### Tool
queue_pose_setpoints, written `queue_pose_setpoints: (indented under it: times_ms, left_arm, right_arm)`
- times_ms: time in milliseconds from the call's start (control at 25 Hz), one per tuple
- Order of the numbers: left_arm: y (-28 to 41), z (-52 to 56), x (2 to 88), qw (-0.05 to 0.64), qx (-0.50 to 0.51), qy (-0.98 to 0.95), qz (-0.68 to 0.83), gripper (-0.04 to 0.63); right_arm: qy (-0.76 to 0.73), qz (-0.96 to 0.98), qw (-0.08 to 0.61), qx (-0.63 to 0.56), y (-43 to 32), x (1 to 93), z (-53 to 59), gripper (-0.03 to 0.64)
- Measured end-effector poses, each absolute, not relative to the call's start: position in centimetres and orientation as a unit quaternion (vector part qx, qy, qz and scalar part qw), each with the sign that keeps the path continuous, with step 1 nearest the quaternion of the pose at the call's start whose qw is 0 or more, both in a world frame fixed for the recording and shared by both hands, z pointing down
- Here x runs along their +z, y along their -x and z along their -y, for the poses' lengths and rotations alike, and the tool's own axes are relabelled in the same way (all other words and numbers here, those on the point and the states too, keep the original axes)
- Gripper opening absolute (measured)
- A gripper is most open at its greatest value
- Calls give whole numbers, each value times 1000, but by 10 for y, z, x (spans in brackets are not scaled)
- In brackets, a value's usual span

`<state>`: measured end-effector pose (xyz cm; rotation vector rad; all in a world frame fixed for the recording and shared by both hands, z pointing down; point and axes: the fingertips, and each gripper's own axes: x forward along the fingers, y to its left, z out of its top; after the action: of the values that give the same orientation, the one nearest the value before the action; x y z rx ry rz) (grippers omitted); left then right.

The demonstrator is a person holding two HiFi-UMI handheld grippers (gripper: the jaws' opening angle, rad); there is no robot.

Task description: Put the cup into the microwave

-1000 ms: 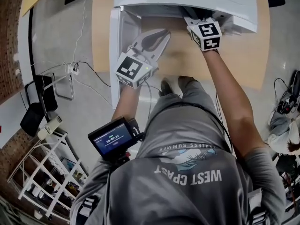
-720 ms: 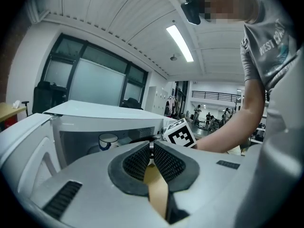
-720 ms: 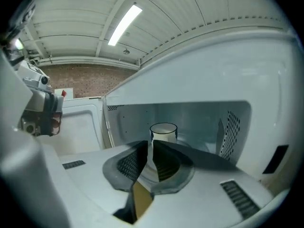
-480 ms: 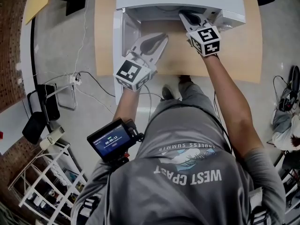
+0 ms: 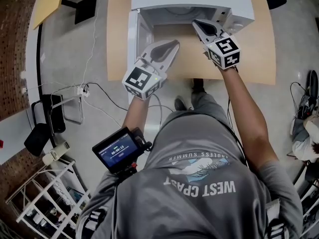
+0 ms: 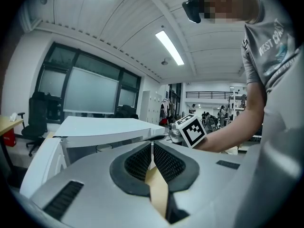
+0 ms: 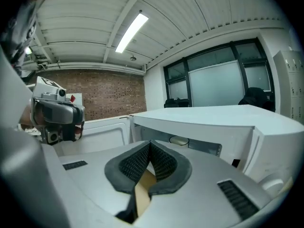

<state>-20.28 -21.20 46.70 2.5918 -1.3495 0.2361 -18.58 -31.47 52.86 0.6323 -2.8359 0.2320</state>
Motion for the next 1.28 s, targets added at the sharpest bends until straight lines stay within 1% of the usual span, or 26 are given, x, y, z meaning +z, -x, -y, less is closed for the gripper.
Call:
queue_pose_setpoints:
  times_ms: [280, 680, 1000, 1280]
  left_arm:
    - [207, 197, 478, 84, 82, -884, 452, 23]
    - [196, 184, 466, 42, 70, -899, 431, 23]
    - [167, 110, 405, 10, 58, -913, 403, 23]
    - [139, 70, 386, -9, 55, -922, 383, 23]
  right_arm:
    - [-186, 976, 95, 61, 190, 516, 283, 18]
    - [-139, 988, 69, 24, 185, 474, 242, 18]
    - [-124, 991, 56, 1, 155, 387, 146, 18]
    - [-117, 992, 48, -11, 124, 360, 91, 18]
